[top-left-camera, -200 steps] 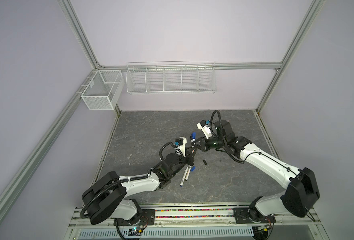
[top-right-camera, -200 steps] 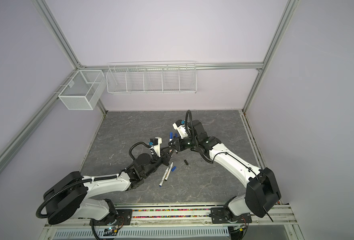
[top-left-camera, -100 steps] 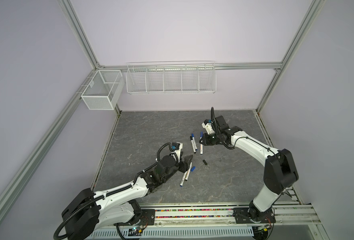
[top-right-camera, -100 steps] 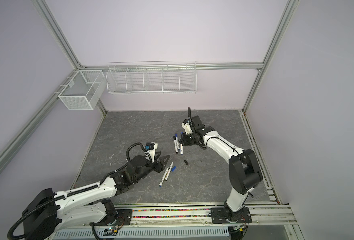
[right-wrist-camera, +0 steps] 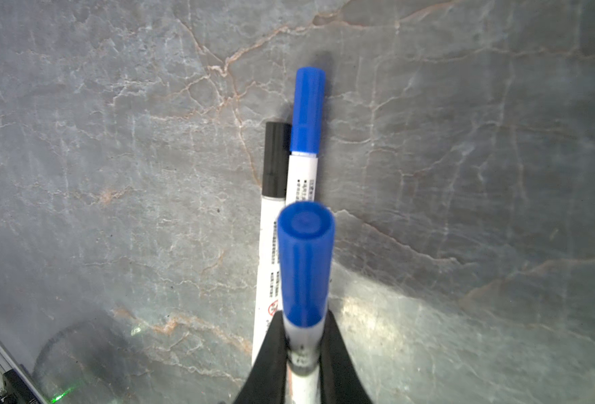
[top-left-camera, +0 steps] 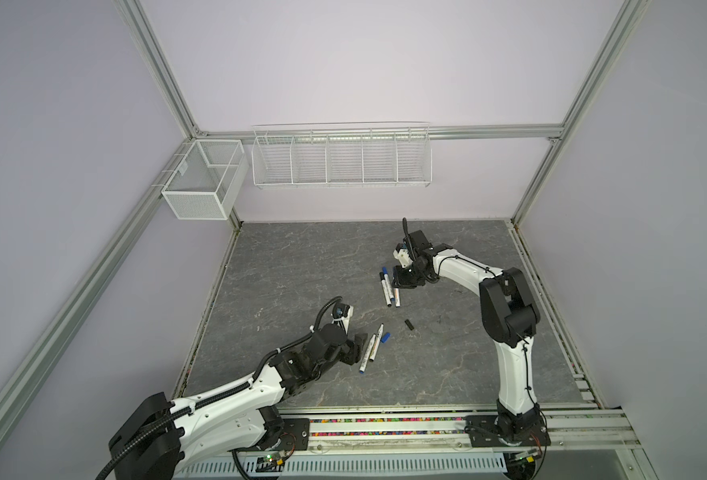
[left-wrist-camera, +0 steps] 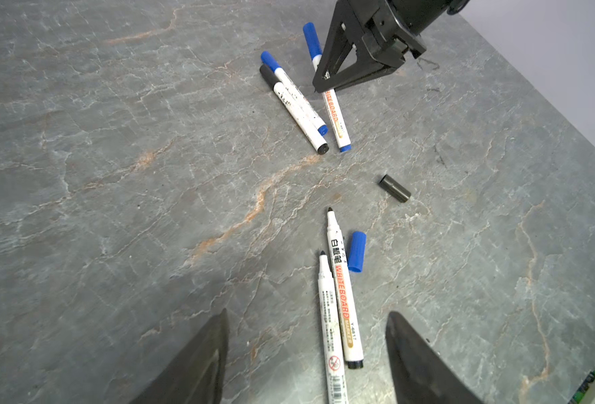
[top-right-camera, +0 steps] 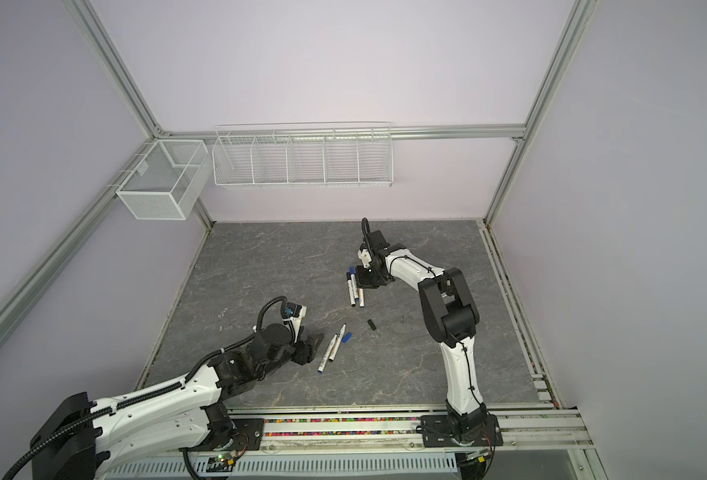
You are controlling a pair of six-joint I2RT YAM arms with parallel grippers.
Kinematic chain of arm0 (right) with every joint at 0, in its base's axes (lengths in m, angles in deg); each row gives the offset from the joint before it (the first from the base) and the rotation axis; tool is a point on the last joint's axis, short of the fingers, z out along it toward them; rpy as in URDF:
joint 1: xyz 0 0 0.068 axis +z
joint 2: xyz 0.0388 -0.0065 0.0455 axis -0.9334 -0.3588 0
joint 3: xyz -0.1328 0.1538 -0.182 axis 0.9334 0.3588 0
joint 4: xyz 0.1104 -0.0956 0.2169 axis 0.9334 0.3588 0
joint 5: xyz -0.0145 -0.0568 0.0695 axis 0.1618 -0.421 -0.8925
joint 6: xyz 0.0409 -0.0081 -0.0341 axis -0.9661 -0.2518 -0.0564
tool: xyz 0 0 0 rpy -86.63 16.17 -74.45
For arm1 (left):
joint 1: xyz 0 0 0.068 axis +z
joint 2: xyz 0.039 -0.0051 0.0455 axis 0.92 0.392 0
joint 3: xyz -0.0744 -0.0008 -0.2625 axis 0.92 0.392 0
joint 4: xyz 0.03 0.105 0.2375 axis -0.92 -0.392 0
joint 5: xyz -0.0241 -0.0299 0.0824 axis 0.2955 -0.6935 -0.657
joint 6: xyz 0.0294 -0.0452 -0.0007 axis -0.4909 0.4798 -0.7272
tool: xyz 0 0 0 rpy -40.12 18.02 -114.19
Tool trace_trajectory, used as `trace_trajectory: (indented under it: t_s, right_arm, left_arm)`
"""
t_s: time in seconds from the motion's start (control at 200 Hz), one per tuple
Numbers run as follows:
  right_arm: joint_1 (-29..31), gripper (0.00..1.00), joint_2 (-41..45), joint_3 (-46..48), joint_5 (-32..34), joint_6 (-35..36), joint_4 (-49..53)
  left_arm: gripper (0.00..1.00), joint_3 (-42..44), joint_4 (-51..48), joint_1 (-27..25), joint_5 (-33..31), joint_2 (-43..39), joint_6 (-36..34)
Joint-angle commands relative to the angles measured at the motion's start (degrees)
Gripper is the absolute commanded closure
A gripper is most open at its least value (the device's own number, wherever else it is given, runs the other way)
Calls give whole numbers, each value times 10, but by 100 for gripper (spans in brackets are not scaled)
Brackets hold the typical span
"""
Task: Insert the pens into the pen caps
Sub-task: 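Carry the capped marker away with the right gripper and lay it beside the capped markers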
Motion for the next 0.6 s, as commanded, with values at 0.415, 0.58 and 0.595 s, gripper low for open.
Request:
trace_trajectory:
  t_s: [0.415,0.58,0.595]
  right_arm:
    - [-5,76,-17,-8,-3,4,-13]
    - [-5,71,1,3,-13,-4,-27]
    - [-5,70,2,3,-13,-4,-28]
  left_arm:
    - [27,-1,-21,-2,43,43,13]
    - [27,-3,-19,-2,50,56,13]
    - [27,-5,-19,-2,50,56,12]
